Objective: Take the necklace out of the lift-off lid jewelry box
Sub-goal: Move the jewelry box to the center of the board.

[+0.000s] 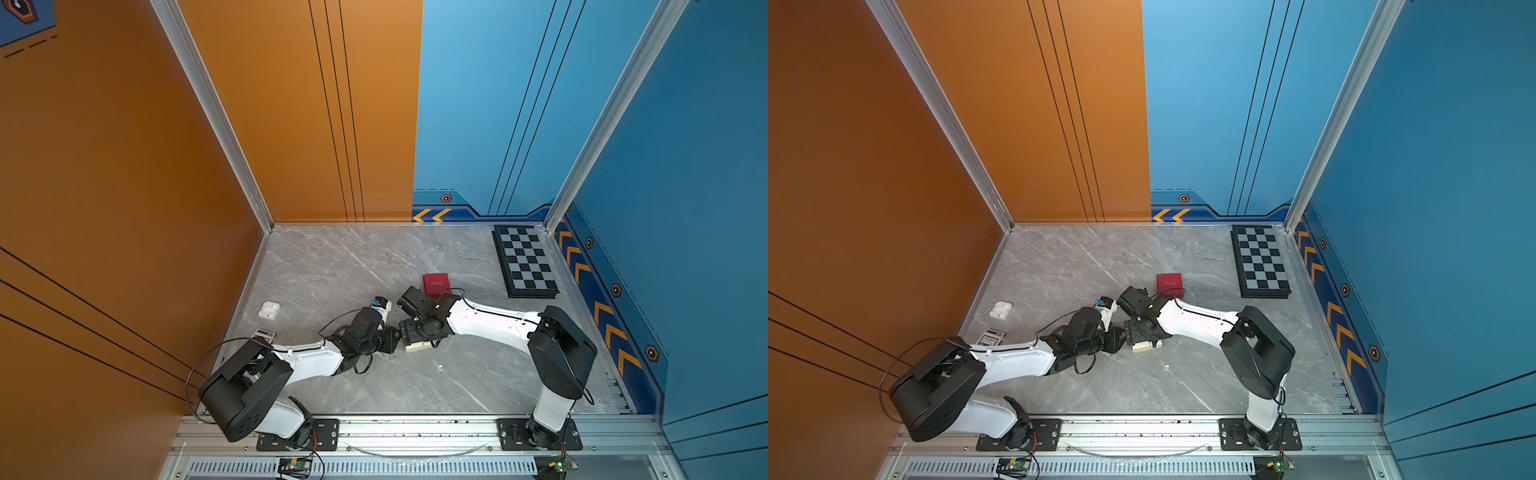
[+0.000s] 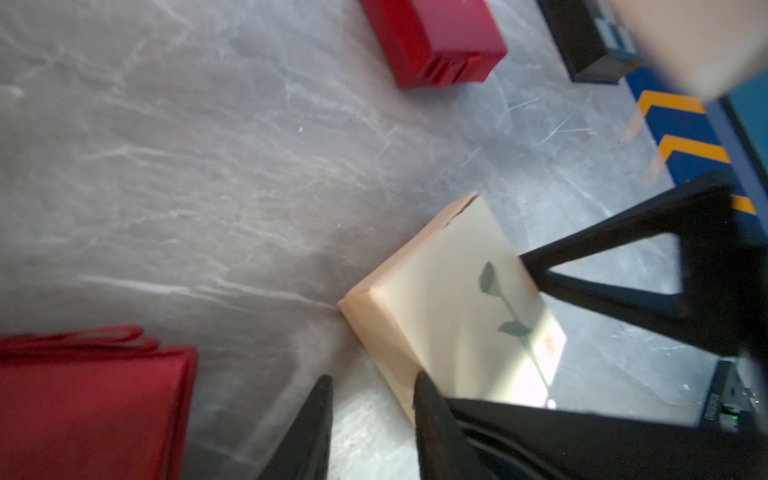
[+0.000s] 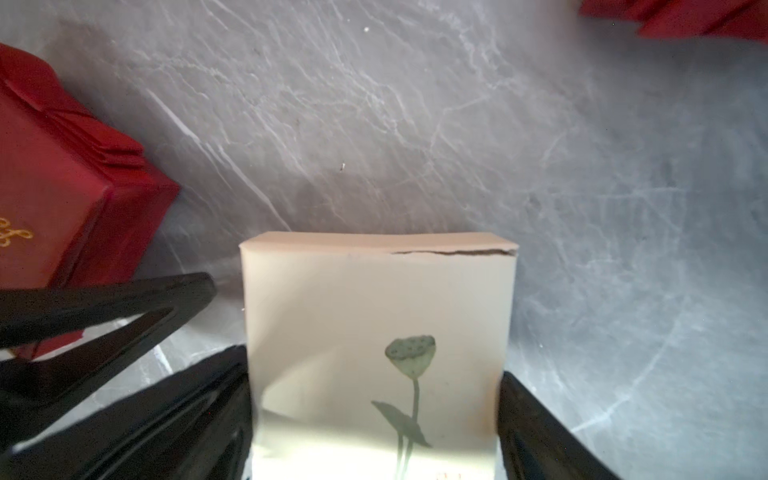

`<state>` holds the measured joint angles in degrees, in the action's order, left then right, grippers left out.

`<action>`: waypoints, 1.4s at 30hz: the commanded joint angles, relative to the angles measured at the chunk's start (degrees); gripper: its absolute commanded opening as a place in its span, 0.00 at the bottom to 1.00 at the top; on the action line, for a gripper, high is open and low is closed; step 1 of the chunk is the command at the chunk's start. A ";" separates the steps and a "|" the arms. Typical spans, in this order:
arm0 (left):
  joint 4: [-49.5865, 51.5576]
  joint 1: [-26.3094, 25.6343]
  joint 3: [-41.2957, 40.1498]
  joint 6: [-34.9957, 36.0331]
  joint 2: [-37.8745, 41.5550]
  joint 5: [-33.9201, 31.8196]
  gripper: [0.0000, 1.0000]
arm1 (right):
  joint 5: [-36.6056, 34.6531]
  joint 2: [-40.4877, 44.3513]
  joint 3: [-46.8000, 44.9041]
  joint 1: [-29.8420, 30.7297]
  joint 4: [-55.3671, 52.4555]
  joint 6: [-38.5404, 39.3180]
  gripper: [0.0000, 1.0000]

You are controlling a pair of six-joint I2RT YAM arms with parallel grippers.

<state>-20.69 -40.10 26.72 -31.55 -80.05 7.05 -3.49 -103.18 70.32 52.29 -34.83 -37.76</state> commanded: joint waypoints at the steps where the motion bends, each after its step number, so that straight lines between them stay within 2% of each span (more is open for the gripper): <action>1: 2.55 0.28 -0.12 0.23 4.69 -1.28 0.36 | -2.59 -2.41 -0.88 1.05 -0.05 -1.59 0.82; 16: 22.28 1.17 1.41 2.72 20.25 -12.18 0.41 | -10.10 -4.57 -1.15 1.94 -2.68 -5.31 0.82; 23: 26.31 1.82 1.08 2.81 24.21 -13.42 0.44 | -11.84 -3.78 -2.10 -0.26 -3.38 -5.83 0.82; 42: 28.88 4.45 -0.36 2.53 27.17 -12.57 0.47 | -11.60 -2.81 -2.55 -11.43 -4.37 2.03 0.84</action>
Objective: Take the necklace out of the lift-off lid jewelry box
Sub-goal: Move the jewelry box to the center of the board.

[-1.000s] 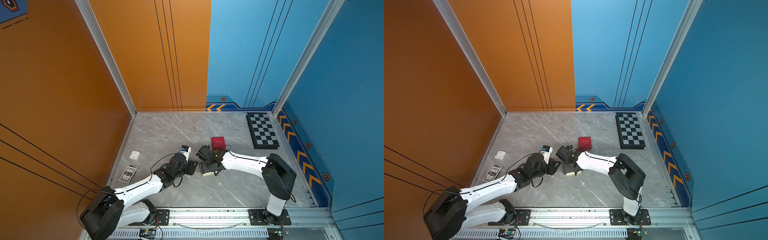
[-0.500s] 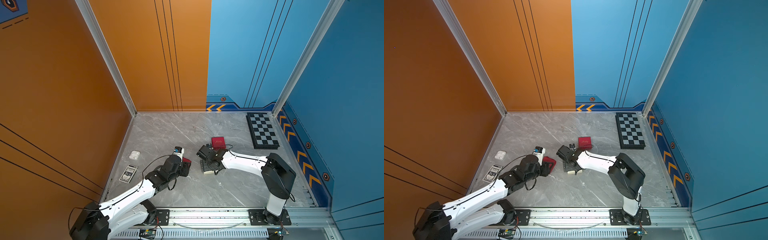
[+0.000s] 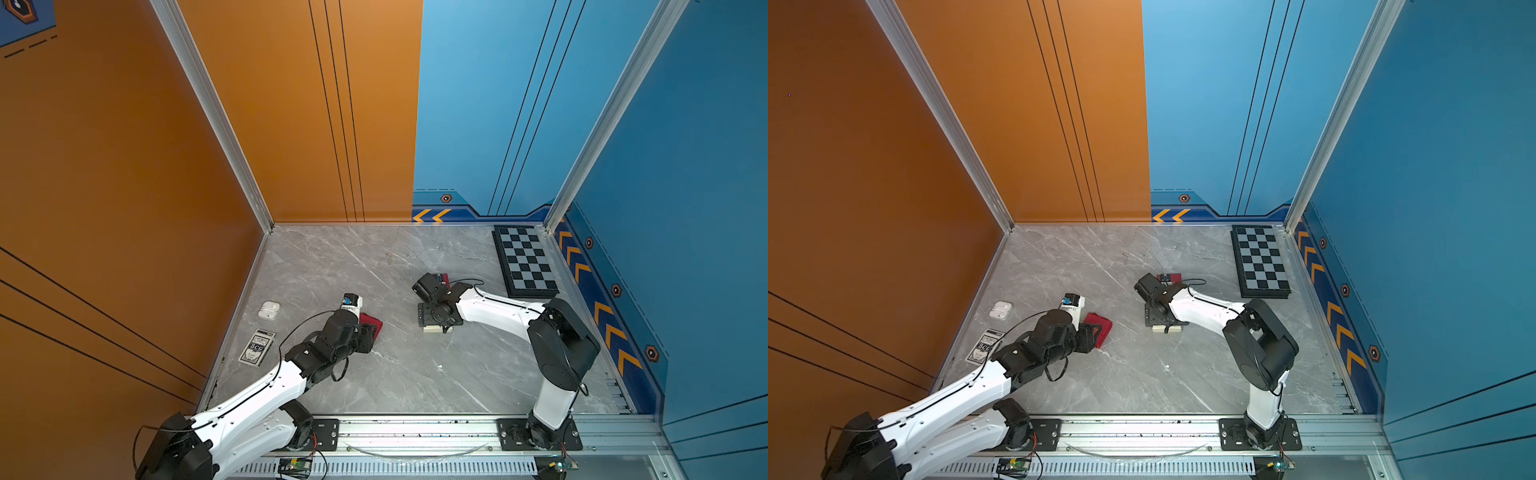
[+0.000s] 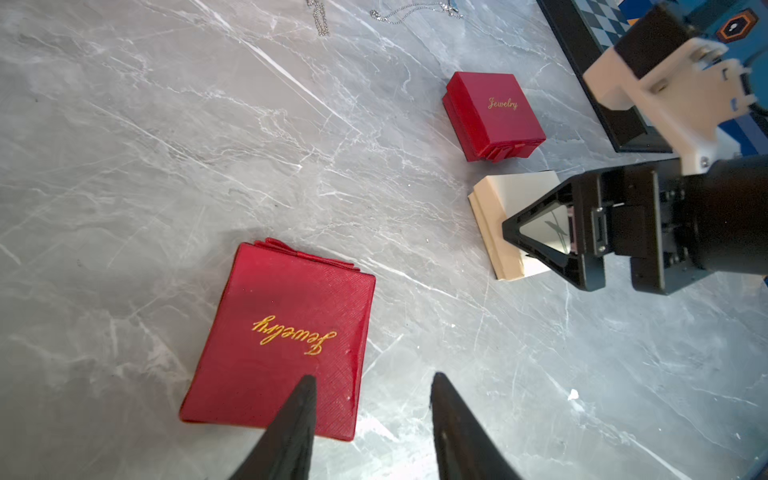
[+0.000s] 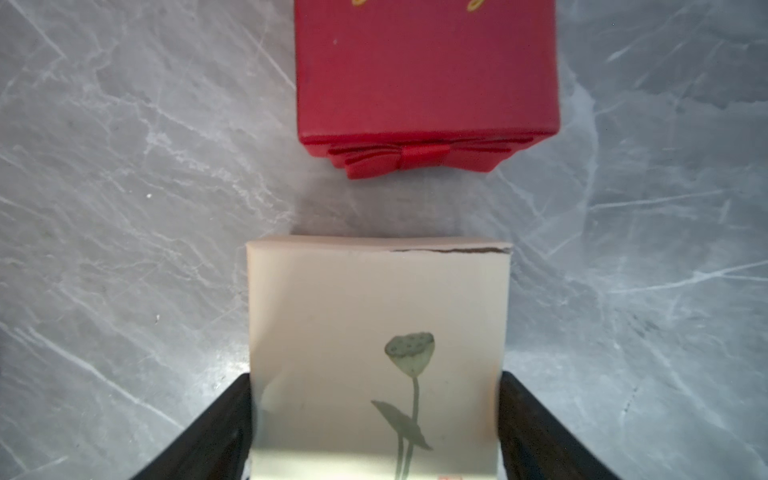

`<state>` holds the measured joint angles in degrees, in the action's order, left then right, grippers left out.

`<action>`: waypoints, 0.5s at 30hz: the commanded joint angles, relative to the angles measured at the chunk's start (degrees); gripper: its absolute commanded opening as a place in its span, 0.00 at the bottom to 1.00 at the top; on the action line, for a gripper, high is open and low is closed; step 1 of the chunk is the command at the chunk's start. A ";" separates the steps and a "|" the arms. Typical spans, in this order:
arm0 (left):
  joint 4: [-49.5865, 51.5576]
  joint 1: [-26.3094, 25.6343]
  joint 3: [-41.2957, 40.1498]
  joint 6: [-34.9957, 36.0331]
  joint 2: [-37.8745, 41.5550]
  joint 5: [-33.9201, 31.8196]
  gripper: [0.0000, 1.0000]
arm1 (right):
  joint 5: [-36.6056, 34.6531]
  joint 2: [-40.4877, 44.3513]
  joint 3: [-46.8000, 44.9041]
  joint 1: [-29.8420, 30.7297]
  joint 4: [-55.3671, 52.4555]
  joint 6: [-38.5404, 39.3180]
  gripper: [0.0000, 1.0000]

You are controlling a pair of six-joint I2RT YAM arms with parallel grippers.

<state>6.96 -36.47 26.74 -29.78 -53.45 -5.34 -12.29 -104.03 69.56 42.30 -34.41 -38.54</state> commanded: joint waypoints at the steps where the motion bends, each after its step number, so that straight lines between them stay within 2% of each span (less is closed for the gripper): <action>1: 1.19 0.79 -0.55 0.66 0.63 -0.08 0.47 | -2.54 -1.98 -1.77 -1.73 -4.79 2.99 0.84; 15: 2.58 1.36 0.80 0.92 -1.30 -1.33 0.50 | -2.11 0.49 -0.96 -3.63 -4.43 5.14 0.94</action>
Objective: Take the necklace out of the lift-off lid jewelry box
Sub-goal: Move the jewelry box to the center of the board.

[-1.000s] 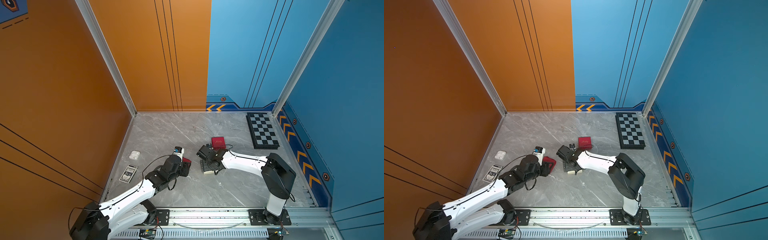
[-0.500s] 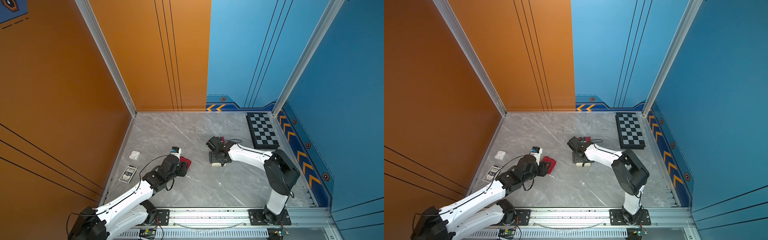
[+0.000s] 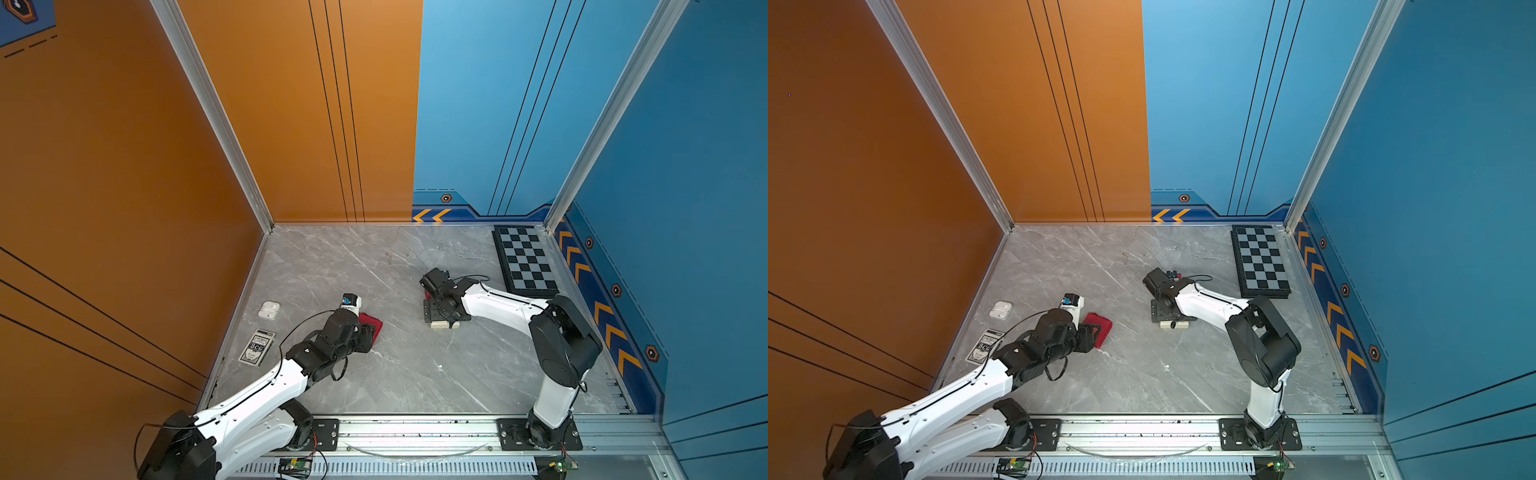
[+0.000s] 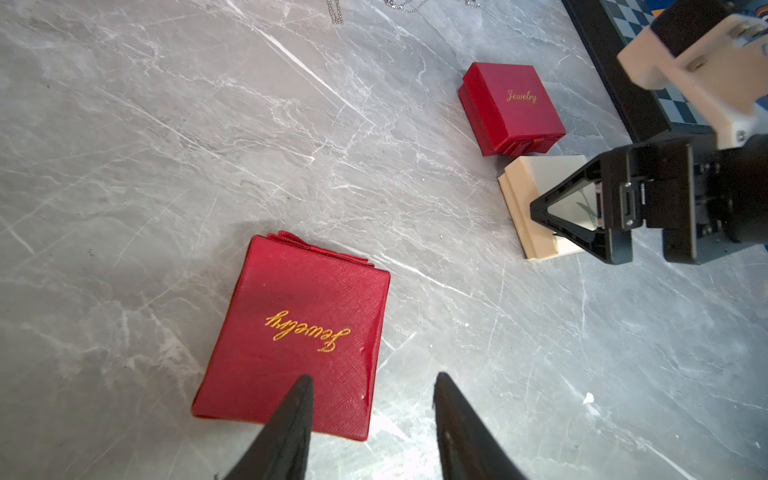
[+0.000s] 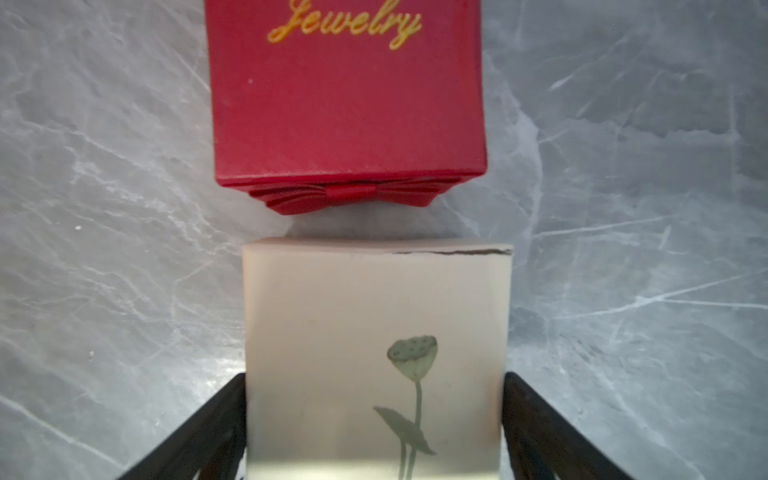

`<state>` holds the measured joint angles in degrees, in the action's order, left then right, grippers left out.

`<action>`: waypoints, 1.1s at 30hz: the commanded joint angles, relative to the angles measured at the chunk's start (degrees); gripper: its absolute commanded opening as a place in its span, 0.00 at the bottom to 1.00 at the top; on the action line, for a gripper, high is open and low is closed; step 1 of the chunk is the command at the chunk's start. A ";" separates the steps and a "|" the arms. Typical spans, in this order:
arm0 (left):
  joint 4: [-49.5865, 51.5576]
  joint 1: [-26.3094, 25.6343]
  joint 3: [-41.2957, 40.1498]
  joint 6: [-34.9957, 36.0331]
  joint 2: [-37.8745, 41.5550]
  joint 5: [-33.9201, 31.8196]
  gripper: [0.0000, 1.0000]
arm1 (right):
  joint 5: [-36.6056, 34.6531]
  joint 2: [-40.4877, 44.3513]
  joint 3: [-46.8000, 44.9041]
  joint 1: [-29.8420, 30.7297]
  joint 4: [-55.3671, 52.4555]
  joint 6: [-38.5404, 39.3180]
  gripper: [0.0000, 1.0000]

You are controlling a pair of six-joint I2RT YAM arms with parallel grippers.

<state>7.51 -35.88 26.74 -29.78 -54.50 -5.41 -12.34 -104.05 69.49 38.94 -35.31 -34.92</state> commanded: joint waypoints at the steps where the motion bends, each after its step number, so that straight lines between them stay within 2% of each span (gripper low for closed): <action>1: 2.38 0.92 1.05 1.03 -0.26 -1.43 0.50 | -2.07 1.14 -0.87 -0.27 -3.54 1.65 0.95; 7: 6.05 2.34 2.61 1.73 -0.52 -2.27 0.52 | -2.21 6.30 -0.91 -0.27 -3.63 2.46 1.00; 14: 8.85 6.19 4.54 3.13 -1.09 -2.54 0.54 | -1.79 13.42 -1.37 0.79 -3.71 2.88 1.00; 17: 9.10 7.85 4.72 3.11 -2.41 -2.25 0.55 | -1.23 14.83 -1.02 4.36 -3.41 2.45 0.99; 23: 8.67 10.34 4.24 2.59 -4.60 -1.53 0.55 | 2.01 12.48 -1.41 10.29 1.74 0.53 0.94; 33: 5.20 13.38 2.17 2.58 -6.36 2.06 0.53 | 9.89 3.16 -0.12 16.29 12.57 -2.91 0.86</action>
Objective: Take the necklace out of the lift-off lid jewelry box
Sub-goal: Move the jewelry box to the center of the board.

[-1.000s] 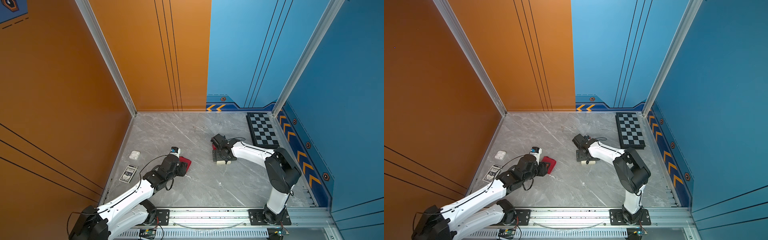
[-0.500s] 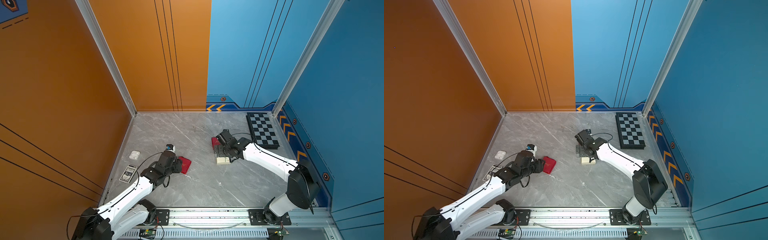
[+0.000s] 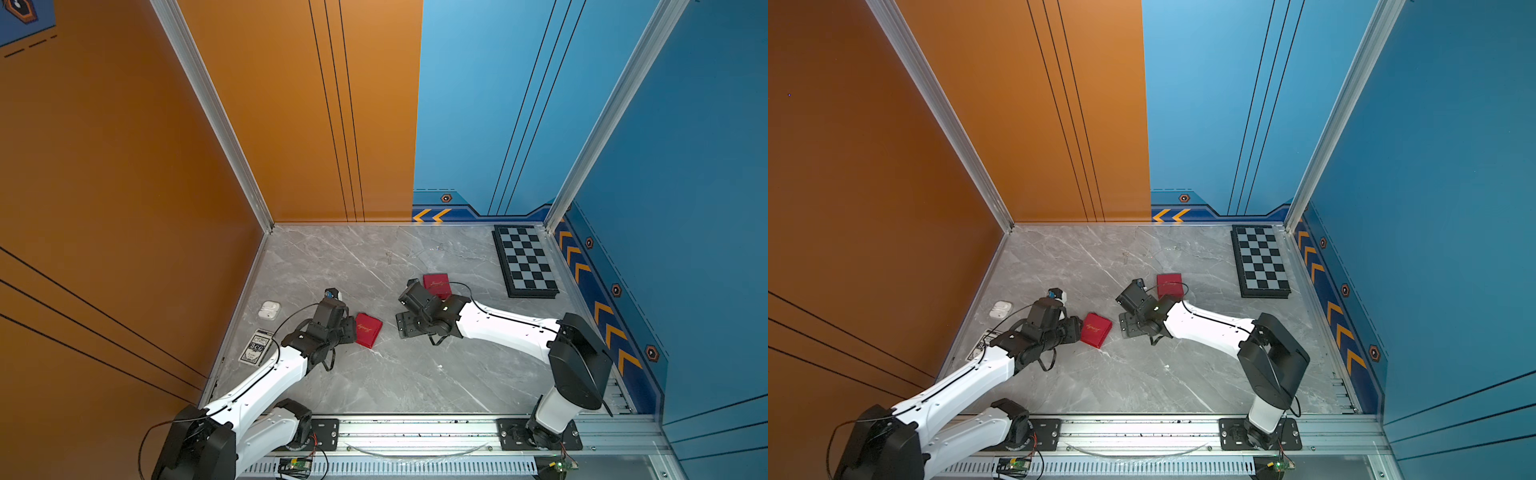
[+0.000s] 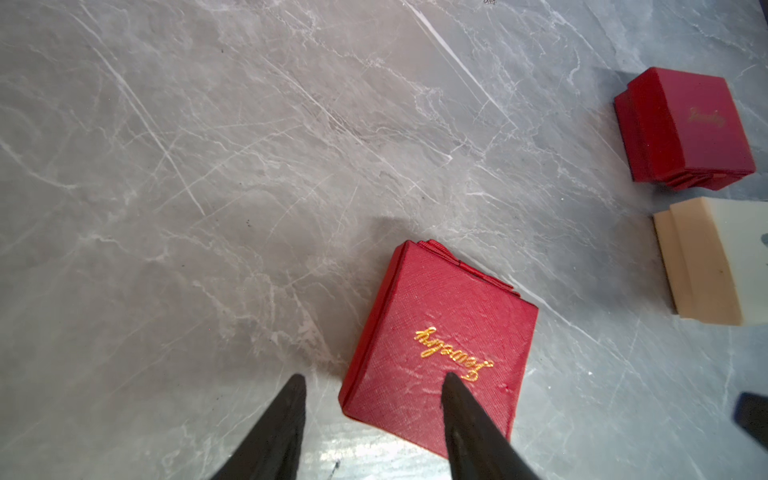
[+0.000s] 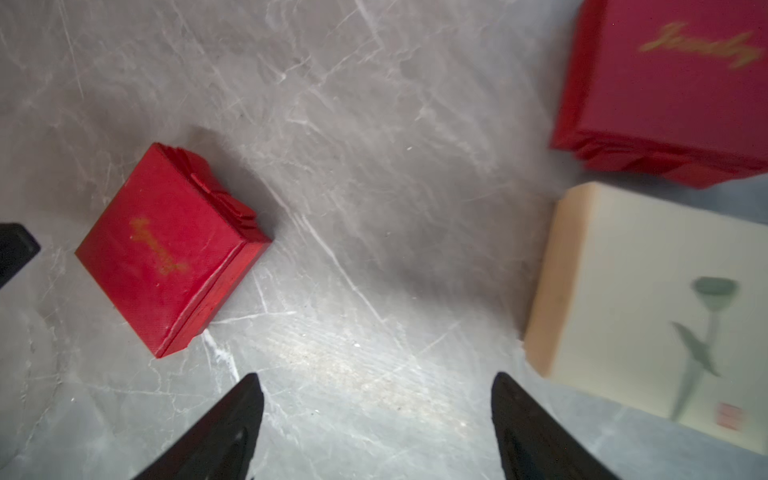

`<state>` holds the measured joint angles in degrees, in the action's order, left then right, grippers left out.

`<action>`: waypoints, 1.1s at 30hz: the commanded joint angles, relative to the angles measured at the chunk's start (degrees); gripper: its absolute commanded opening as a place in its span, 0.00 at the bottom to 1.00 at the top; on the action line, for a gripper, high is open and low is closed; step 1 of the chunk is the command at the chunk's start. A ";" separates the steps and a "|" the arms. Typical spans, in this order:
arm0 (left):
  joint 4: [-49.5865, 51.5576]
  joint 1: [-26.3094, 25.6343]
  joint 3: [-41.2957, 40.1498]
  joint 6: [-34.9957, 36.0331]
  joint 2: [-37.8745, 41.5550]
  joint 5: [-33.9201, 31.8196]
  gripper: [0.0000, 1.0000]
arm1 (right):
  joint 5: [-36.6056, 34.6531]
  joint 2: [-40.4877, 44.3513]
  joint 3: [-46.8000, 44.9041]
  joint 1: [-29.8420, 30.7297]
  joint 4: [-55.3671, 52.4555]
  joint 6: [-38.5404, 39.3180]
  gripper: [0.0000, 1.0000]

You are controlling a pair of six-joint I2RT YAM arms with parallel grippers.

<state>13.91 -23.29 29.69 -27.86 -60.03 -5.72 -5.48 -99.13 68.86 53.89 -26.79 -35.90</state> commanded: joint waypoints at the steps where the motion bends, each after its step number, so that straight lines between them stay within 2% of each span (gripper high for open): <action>1: -1.76 0.86 -0.91 0.62 -1.08 2.33 0.53 | 3.37 -2.55 0.78 1.71 4.49 -2.15 0.85; 9: -6.83 1.40 -1.99 -2.46 -4.93 4.69 0.51 | 6.71 -7.35 2.89 4.27 9.03 -4.22 0.81; 23: -9.57 0.85 -4.25 -3.33 -6.46 6.13 0.45 | 9.42 -11.15 5.93 4.32 10.58 -3.97 0.76; 33: -11.15 -2.79 -5.75 -5.16 -6.50 6.63 0.40 | 11.01 -10.50 4.64 2.82 10.61 -3.30 0.75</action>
<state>3.64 -24.67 25.02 -31.97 -66.13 -0.05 4.69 -109.10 73.23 57.28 -16.64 -39.05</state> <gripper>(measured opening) 0.399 0.750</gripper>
